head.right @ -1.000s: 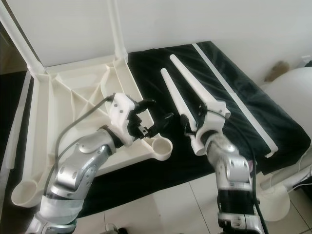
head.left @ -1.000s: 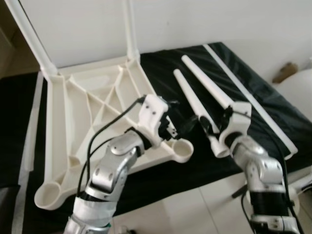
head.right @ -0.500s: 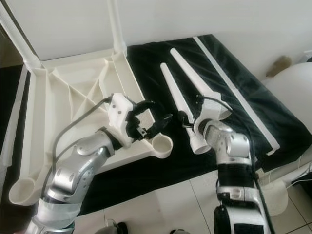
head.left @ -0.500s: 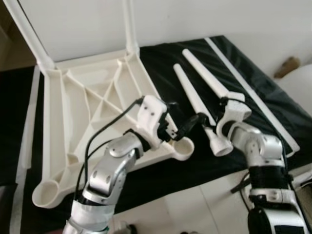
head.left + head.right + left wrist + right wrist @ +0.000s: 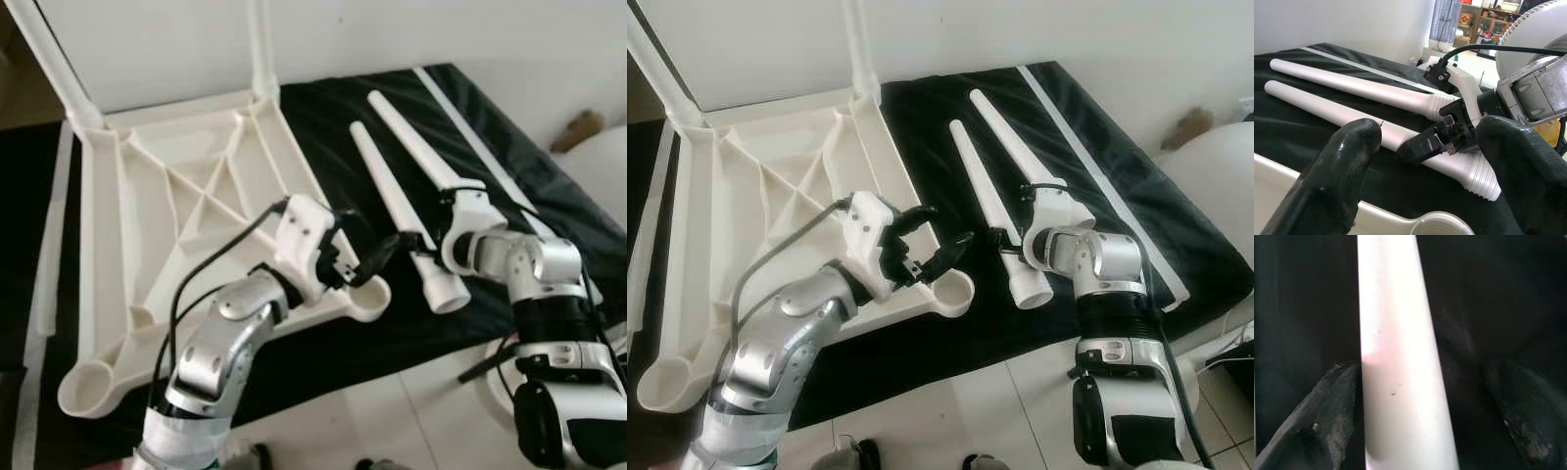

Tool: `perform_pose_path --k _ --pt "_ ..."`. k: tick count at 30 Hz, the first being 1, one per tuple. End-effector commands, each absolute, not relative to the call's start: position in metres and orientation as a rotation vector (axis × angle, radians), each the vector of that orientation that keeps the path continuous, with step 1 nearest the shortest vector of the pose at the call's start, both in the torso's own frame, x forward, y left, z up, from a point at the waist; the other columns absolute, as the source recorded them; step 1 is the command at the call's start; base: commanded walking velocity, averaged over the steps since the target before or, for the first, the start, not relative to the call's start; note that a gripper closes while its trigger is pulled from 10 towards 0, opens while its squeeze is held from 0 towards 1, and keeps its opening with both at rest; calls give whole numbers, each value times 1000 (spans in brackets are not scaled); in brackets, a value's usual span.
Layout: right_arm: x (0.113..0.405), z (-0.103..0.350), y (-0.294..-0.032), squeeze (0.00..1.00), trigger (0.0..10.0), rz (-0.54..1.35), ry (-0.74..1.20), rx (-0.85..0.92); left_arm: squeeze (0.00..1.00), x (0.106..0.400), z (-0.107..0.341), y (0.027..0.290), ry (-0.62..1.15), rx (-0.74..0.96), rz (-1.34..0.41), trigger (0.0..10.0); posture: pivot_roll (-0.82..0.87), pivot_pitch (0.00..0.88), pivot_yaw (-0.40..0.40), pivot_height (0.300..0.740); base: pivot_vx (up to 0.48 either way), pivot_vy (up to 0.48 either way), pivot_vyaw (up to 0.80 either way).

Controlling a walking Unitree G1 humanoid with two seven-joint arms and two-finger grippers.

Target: Building children table

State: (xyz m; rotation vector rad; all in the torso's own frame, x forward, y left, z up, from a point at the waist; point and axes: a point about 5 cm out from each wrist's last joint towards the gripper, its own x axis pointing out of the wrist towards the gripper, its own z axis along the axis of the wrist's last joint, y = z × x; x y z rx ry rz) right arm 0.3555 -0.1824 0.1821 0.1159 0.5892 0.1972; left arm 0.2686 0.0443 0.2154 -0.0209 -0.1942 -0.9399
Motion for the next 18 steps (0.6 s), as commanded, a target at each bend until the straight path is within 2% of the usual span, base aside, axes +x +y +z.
perform_pose_path --k 1,2,3,12,18 --pt "346 151 -181 0 5451 203 753 122 0 267 218 44 -198 -29 -906 10000 -16 178 -12 740 0 0 0" --pt "346 151 -181 0 5451 203 753 122 0 267 218 44 -198 -29 -906 10000 -16 178 -12 740 0 0 0" --pt "345 150 -180 0 0 207 756 117 0 267 218 44 -200 -29 -905 10000 -18 171 -14 740 0 0 0" --pt "341 153 -173 0 0 287 745 127 0 271 220 43 -201 -34 -902 10000 -21 159 -15 740 0 0 0" --pt "339 169 -168 0 0 331 666 140 0 279 222 46 -161 -89 -871 10000 -23 144 -21 740 0 0 0"
